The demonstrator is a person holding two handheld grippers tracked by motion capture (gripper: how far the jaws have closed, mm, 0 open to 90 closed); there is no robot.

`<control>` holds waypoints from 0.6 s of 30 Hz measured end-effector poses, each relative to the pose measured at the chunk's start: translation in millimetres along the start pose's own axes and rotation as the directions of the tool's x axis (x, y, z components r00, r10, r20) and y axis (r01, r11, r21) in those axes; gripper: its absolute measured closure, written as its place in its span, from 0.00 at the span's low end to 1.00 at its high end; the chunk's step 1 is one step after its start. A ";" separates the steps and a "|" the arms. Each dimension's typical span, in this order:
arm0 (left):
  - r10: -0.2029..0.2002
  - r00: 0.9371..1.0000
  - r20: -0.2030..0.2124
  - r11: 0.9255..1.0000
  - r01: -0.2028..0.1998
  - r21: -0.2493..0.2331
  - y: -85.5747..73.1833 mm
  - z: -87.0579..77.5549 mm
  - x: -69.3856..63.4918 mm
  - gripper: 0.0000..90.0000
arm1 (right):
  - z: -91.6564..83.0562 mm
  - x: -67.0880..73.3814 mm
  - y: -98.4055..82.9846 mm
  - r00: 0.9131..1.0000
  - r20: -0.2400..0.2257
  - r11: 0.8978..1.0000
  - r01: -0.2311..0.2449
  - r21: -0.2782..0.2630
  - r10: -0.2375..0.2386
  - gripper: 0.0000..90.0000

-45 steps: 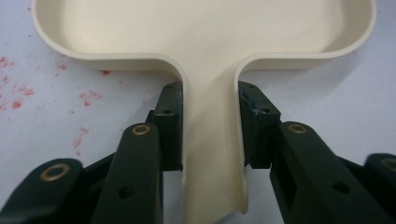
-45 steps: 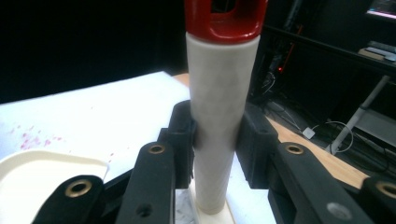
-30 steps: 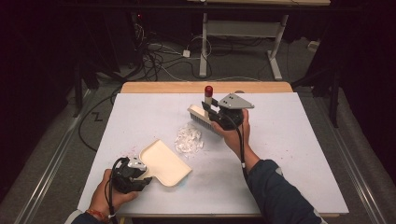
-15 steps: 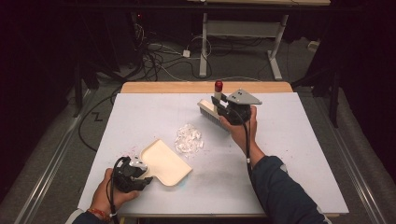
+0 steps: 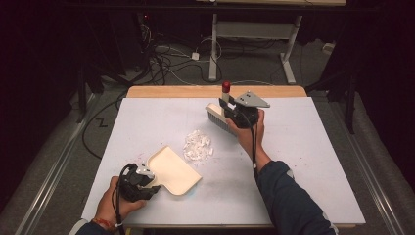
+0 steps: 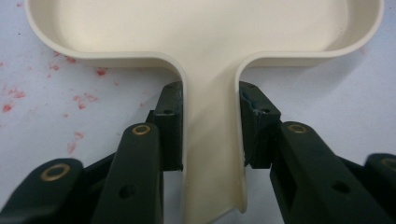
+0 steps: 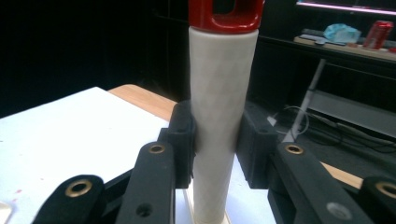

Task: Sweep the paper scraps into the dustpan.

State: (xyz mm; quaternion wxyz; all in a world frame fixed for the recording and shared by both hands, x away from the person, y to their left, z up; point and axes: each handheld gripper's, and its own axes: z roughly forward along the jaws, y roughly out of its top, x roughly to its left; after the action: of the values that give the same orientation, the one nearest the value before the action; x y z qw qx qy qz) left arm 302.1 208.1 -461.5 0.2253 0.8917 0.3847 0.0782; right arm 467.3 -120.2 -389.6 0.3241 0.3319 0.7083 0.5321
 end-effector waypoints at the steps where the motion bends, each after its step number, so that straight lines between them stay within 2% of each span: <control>1: -0.003 1.000 0.001 1.000 0.003 0.003 0.3 0.0 0.0 0.70 | 2.5 6.2 -0.3 1.000 -0.007 1.000 0.026 -0.001 -0.026 0.78; 3: -0.007 1.000 -0.004 1.000 0.007 0.002 0.8 0.4 -0.9 0.70 | 3.4 9.4 -0.1 0.999 -0.015 0.999 0.033 0.001 -0.033 0.78; 5: -0.007 1.000 -0.003 1.000 0.008 0.008 1.5 0.0 -0.9 0.70 | 4.6 17.6 -1.2 0.998 -0.058 1.000 0.027 0.004 -0.026 0.78; 6: -0.009 1.000 -0.001 1.000 0.009 0.012 2.0 -0.3 -0.8 0.70 | 4.6 17.6 -1.2 0.998 -0.058 1.000 0.027 0.004 -0.026 0.78; 8: -0.011 1.000 0.002 0.999 0.011 0.033 4.9 -1.3 -0.3 0.70 | 4.0 24.8 -2.1 0.996 -0.083 0.999 0.044 0.006 -0.043 0.78; 12: 0.024 1.000 -0.018 0.995 -0.022 0.093 17.1 -7.4 -2.0 0.70 | 1.6 28.6 -1.1 0.993 -0.113 0.999 0.046 0.005 -0.045 0.78; 14: 0.054 0.998 -0.026 0.990 -0.050 0.132 24.2 -8.9 -3.2 0.70 | -0.4 31.8 0.2 0.990 -0.132 0.999 0.048 0.006 -0.047 0.78; 15: 0.079 0.996 -0.034 0.982 -0.071 0.173 31.9 -10.4 -3.8 0.71 | -1.2 34.9 1.4 0.987 -0.155 0.999 0.050 0.011 -0.048 0.78; 16: 0.079 0.996 -0.034 0.982 -0.071 0.173 31.9 -10.4 -3.8 0.71 | -1.0 36.3 1.8 0.985 -0.167 0.998 0.055 0.012 -0.052 0.78; 18: 0.084 0.996 -0.032 0.974 -0.075 0.214 38.0 -10.6 -3.7 0.71 | -1.2 37.7 2.1 0.984 -0.170 0.998 0.063 0.012 -0.060 0.78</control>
State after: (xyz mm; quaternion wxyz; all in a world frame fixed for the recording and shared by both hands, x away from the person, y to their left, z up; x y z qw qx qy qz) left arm 321.0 186.2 -434.5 0.1173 0.9236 0.3593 0.0640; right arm 445.2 -89.7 -391.3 0.2759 0.2661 0.7481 0.5418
